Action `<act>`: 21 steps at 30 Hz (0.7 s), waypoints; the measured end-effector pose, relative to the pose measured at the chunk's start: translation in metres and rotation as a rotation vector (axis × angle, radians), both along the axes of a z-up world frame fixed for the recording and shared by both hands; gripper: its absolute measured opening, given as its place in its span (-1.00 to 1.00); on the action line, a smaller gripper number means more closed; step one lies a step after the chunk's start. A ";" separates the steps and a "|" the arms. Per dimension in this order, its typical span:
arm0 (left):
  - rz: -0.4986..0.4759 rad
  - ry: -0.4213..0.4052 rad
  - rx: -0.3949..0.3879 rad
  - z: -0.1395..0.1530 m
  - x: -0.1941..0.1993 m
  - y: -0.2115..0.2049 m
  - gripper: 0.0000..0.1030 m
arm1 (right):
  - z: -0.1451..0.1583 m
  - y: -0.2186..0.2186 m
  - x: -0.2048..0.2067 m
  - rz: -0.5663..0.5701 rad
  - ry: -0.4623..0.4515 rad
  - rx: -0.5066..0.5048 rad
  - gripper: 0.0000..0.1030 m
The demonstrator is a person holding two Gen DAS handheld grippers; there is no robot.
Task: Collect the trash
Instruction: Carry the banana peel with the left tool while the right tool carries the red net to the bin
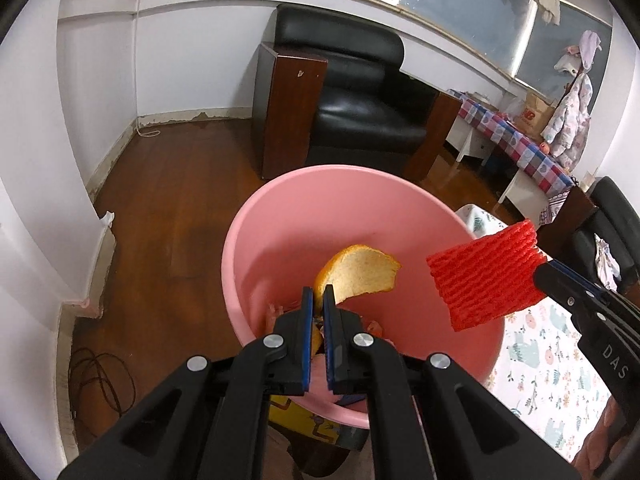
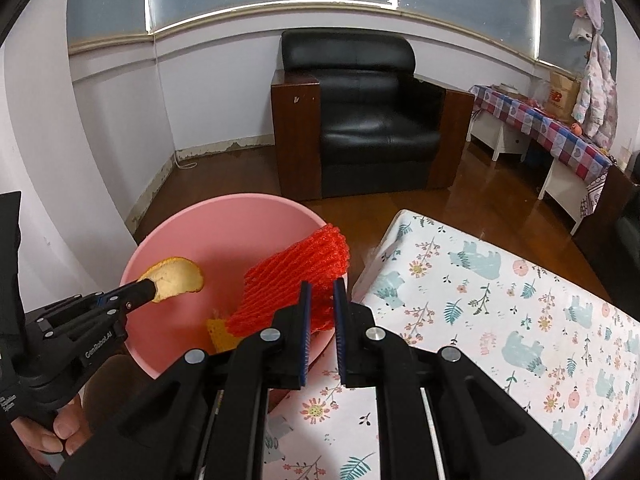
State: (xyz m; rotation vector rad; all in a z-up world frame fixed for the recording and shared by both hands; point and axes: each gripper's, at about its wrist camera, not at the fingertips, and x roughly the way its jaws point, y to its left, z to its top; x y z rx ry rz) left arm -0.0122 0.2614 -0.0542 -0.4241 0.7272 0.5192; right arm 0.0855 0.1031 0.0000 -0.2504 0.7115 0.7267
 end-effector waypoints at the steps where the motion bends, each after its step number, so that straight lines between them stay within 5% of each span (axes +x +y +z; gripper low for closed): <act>1: 0.000 0.003 -0.001 -0.001 0.001 0.001 -0.92 | -0.001 0.000 0.001 0.001 0.002 -0.002 -0.79; 21: -0.010 0.038 0.005 -0.014 0.011 -0.001 -0.92 | -0.016 0.018 0.002 0.029 0.022 -0.035 -0.79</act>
